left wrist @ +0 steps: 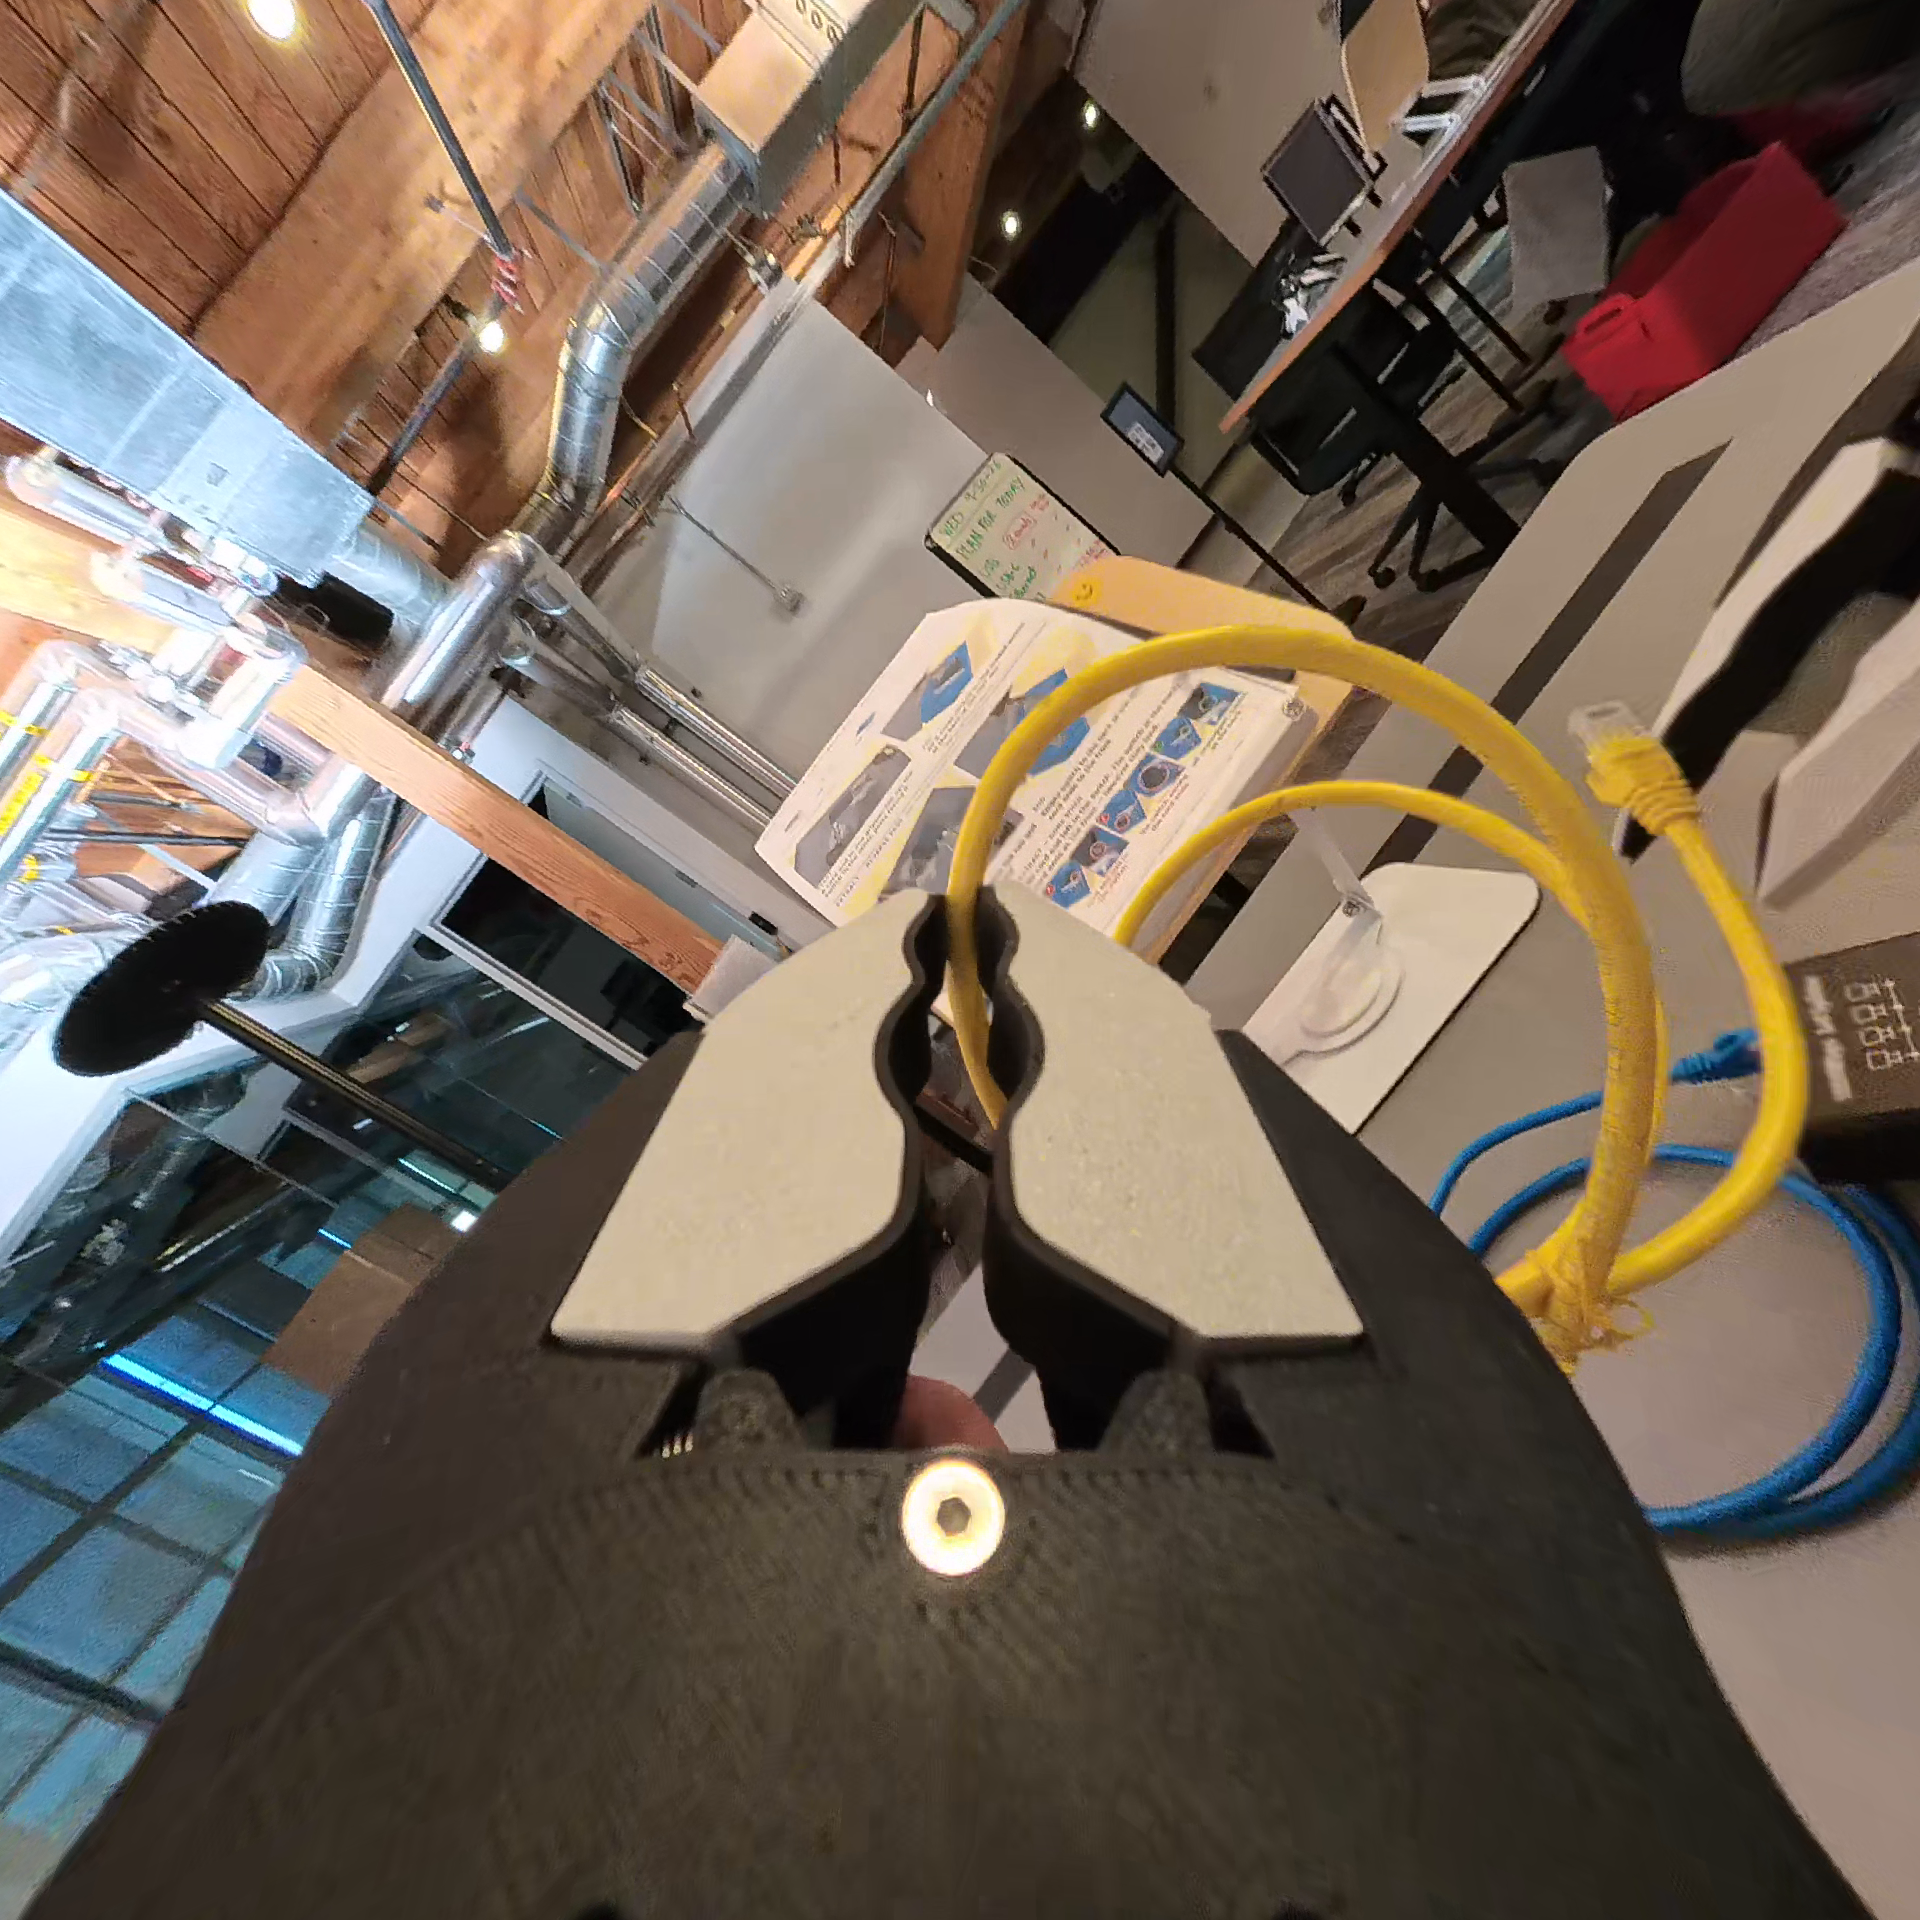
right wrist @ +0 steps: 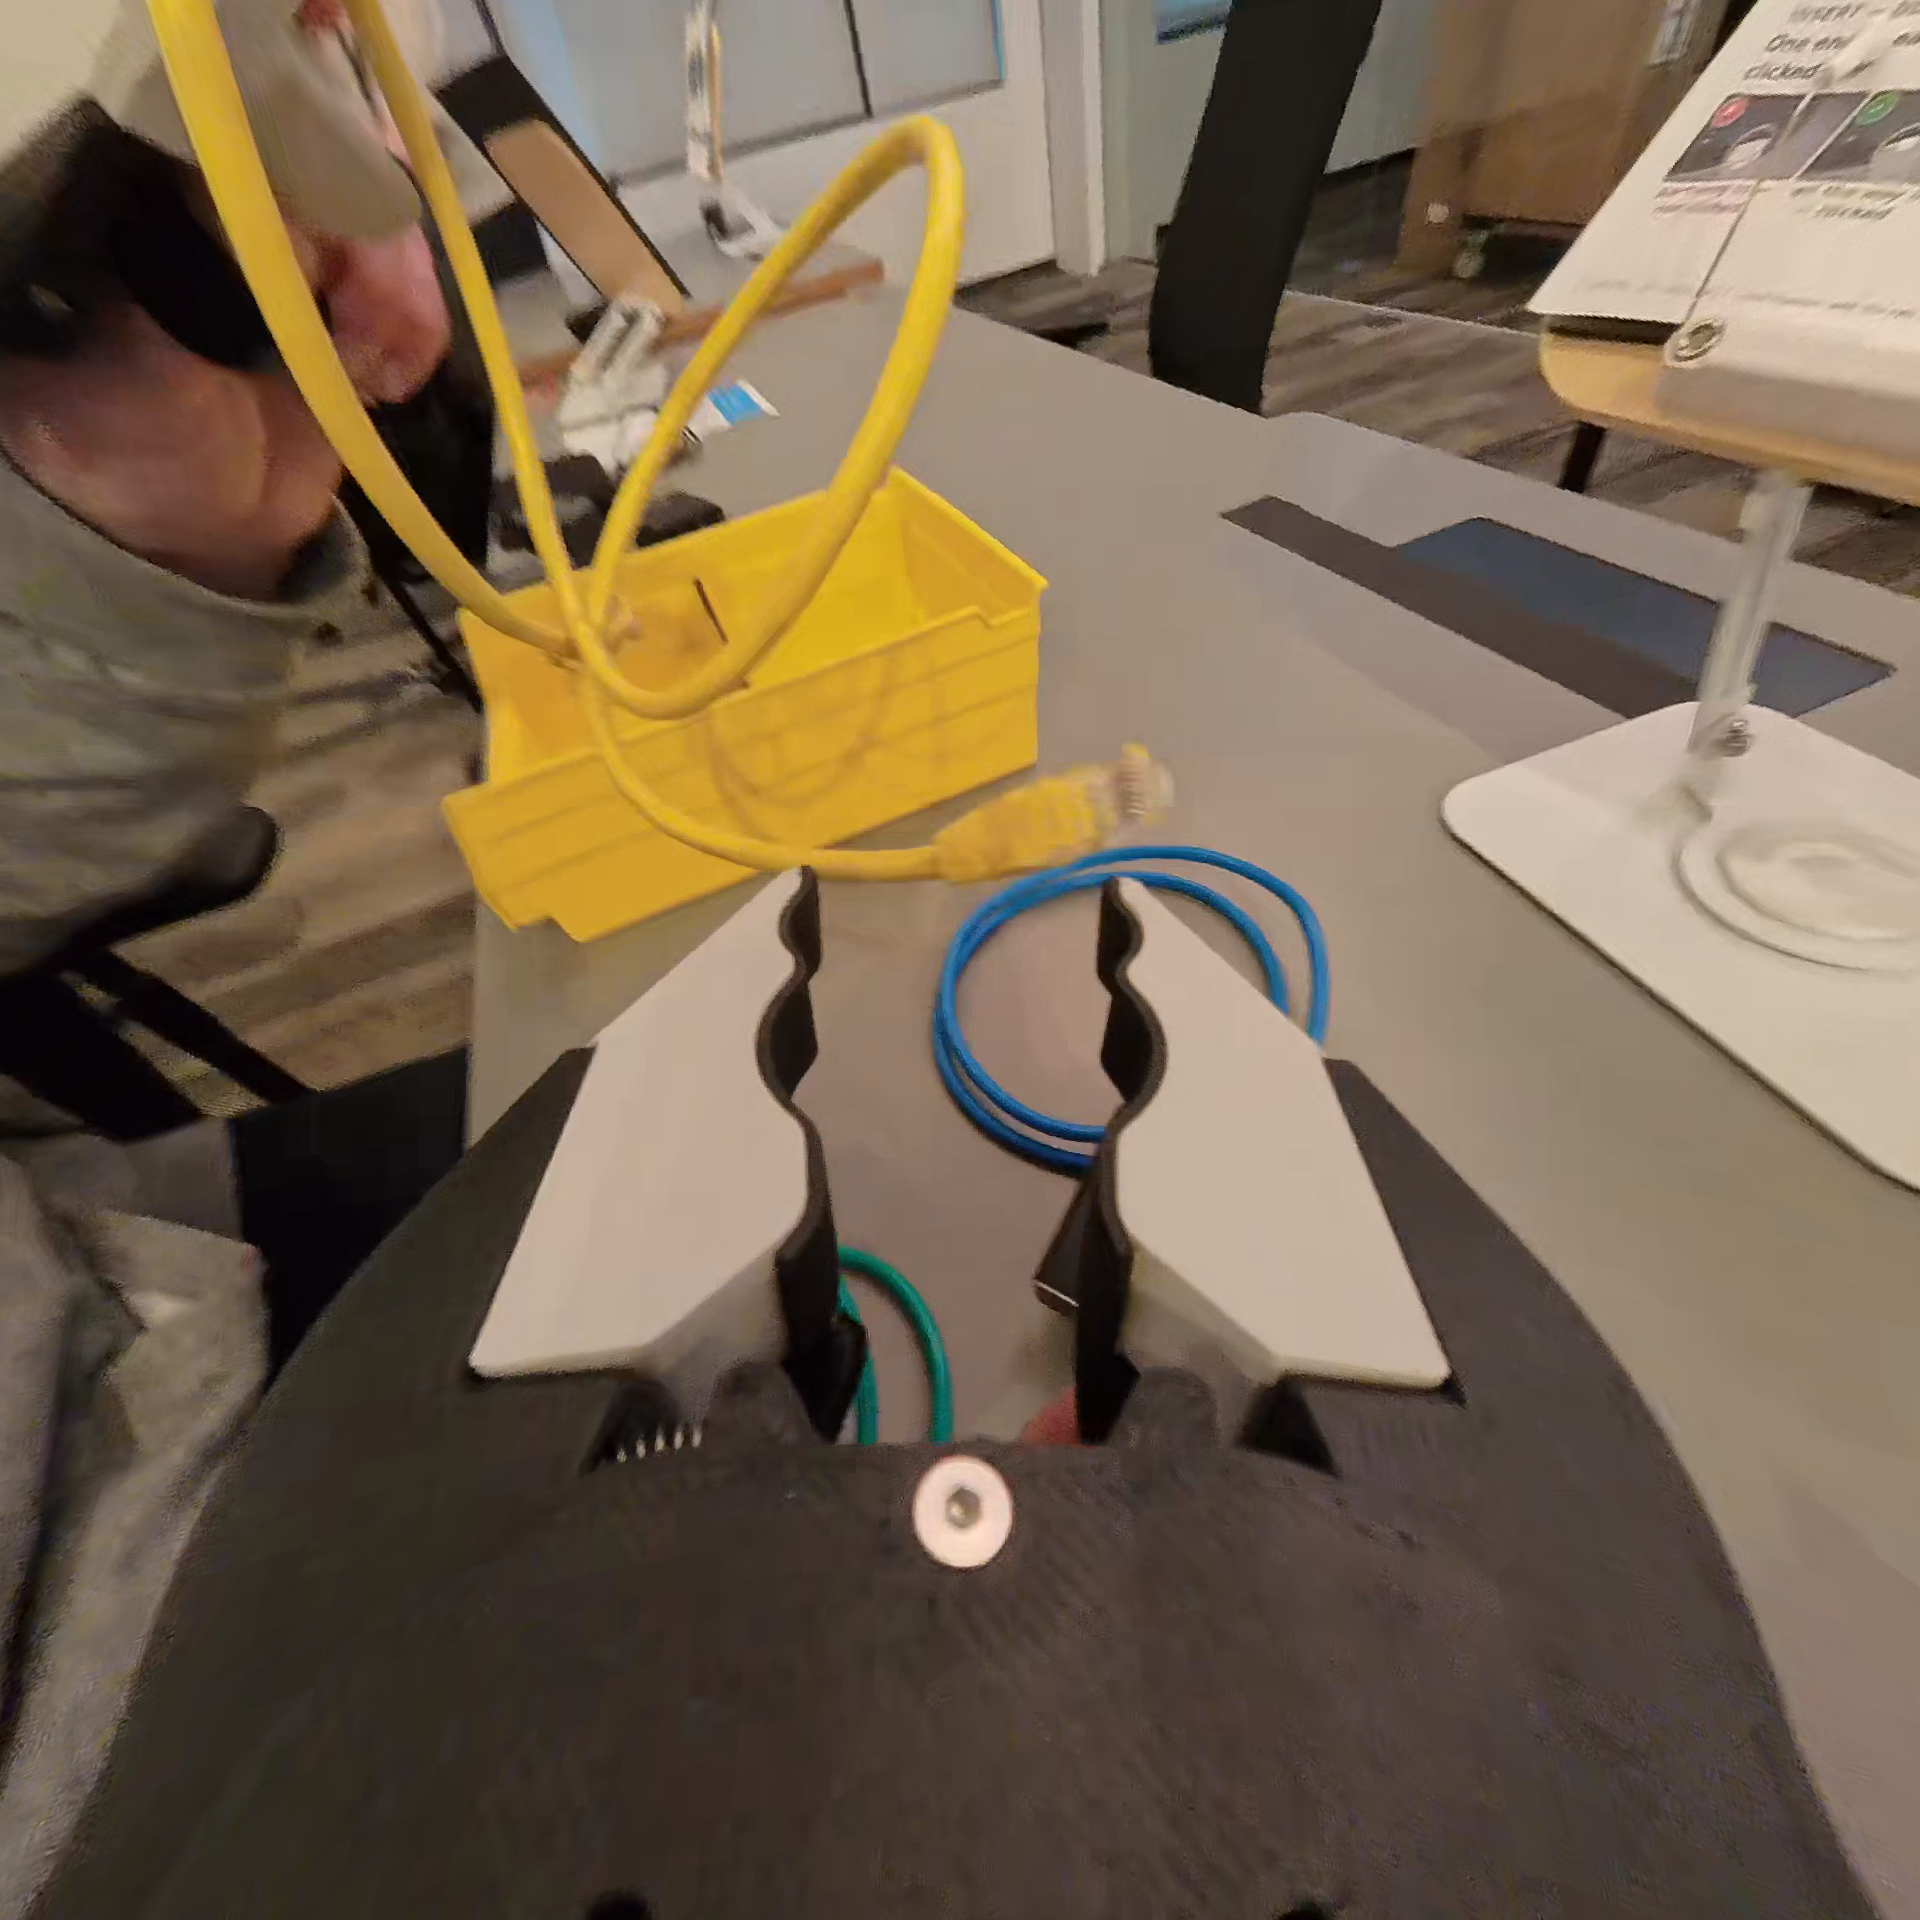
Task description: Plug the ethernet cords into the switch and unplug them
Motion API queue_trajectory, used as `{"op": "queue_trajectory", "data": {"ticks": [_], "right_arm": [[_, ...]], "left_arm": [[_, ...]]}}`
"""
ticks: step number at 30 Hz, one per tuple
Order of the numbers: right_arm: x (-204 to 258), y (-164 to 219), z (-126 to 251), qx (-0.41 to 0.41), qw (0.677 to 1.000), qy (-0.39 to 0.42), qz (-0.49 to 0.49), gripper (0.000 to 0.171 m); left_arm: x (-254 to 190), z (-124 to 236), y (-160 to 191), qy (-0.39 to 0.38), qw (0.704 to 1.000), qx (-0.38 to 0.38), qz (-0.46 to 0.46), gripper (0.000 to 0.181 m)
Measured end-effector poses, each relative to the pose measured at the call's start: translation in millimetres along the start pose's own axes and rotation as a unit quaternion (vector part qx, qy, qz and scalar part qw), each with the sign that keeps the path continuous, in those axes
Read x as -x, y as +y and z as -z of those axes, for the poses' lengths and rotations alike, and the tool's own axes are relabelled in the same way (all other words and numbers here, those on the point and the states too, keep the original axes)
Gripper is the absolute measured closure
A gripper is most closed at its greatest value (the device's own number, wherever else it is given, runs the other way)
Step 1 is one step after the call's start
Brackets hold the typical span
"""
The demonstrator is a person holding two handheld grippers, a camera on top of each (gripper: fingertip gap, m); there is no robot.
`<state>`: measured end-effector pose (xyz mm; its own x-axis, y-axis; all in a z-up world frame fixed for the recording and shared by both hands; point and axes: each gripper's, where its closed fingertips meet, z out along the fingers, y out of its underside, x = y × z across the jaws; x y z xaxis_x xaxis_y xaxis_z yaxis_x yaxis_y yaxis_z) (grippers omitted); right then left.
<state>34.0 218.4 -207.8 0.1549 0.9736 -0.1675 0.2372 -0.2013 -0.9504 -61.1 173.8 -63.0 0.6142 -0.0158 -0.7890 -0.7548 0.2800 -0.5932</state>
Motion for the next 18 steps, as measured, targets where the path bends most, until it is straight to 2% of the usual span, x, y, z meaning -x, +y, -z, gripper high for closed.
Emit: {"op": "queue_trajectory", "data": {"ticks": [3,5,7,8,10,11,12,13,16,18], "right_arm": [[9,-7,3,-0.029,0.998,-0.039,-0.025,0.169],[12,-15,6,-0.055,0.996,-0.055,-0.042,0.169],[16,-20,7,-0.065,0.993,-0.074,-0.063,0.139],[16,-19,5,-0.057,0.993,-0.074,-0.068,0.131],[12,-9,0,-0.032,0.995,-0.062,-0.068,0.131],[12,-8,-1,-0.032,0.995,-0.064,-0.07,0.138],[15,-10,0,-0.045,0.994,-0.072,-0.072,0.151],[17,-15,1,-0.062,0.992,-0.078,-0.073,0.156],[16,-27,5,-0.081,0.993,-0.064,-0.058,0.165],[15,-35,10,-0.099,0.993,-0.049,-0.033,0.166]], "left_arm": [[-1,0,-3,-0.002,1.0,-0.008,-0.001,0.176],[-1,1,-3,-0.004,1.0,-0.014,0.003,0.176],[0,1,-3,-0.005,1.0,-0.018,0.009,0.176],[1,1,-4,-0.006,1.0,-0.02,0.012,0.176],[1,1,-5,-0.007,1.0,-0.021,0.015,0.176],[1,2,-6,-0.008,1.0,-0.024,0.014,0.176],[-1,2,-8,-0.006,1.0,-0.026,0.014,0.176],[-3,1,-7,-0.002,1.0,-0.024,0.011,0.176],[-8,-2,0,0.0,1.0,-0.012,0.001,0.176],[-12,-6,10,0.009,1.0,0.004,0.01,0.176]]}}
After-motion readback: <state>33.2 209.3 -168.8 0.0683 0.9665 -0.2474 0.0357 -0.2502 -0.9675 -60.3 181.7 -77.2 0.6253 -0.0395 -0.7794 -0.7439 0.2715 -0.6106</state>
